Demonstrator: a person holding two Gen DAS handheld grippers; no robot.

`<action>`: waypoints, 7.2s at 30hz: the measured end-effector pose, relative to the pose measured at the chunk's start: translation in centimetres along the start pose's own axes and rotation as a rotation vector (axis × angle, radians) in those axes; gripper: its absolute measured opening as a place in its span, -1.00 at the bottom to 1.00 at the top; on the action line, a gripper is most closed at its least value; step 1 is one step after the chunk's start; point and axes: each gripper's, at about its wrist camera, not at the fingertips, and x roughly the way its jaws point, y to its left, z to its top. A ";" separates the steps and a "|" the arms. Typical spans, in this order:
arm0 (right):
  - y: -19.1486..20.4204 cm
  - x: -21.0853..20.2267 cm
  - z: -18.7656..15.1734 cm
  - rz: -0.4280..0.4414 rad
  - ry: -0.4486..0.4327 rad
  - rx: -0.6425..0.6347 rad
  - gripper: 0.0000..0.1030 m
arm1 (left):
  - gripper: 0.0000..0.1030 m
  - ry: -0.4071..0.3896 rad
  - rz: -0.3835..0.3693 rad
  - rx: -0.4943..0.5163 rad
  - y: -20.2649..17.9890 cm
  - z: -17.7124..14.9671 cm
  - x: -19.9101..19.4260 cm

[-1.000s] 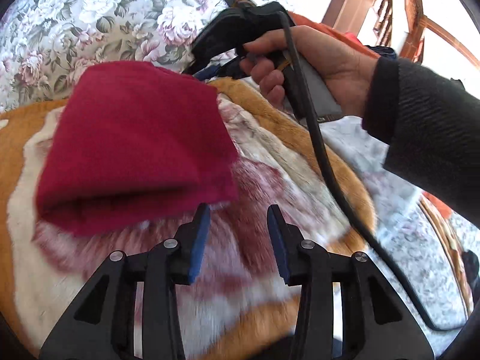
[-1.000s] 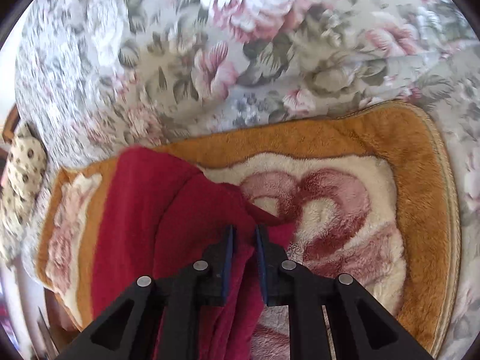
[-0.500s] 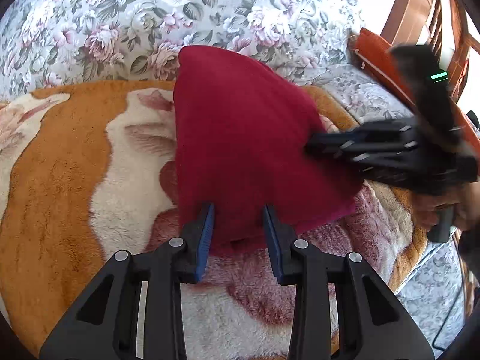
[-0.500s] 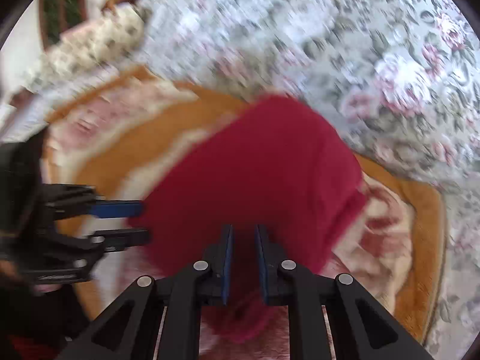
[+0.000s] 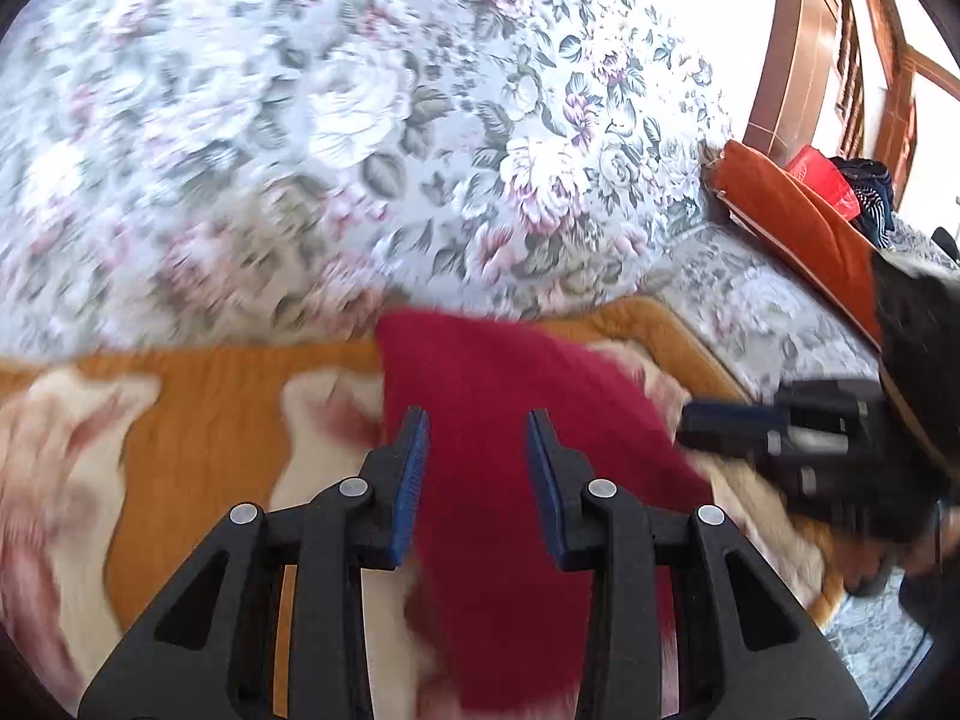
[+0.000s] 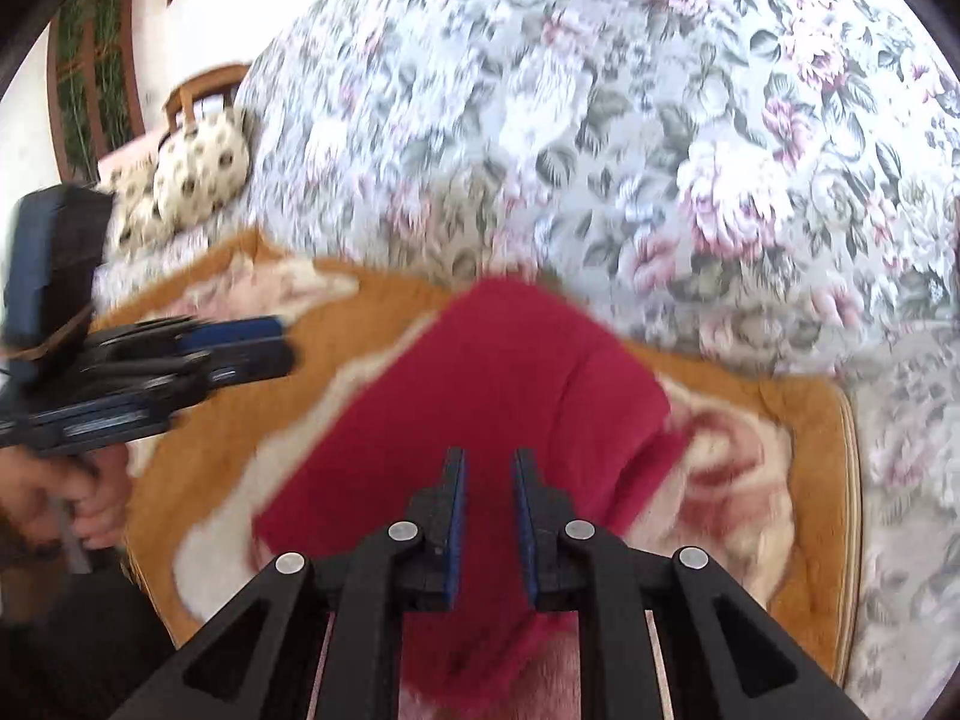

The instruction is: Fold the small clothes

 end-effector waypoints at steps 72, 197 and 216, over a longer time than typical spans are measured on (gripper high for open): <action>-8.1 7.1 -8.9 0.319 -0.054 0.686 -0.10 | -0.14 0.169 -0.295 -0.522 6.0 -7.2 5.2; 16.7 -7.9 -17.6 -0.413 0.046 0.095 -0.14 | 0.60 -0.015 0.290 -0.061 -9.9 -15.0 -19.8; 17.2 -8.0 -17.7 -0.432 0.030 0.066 -0.14 | 0.96 -0.055 0.258 -0.113 -8.8 -16.0 -20.9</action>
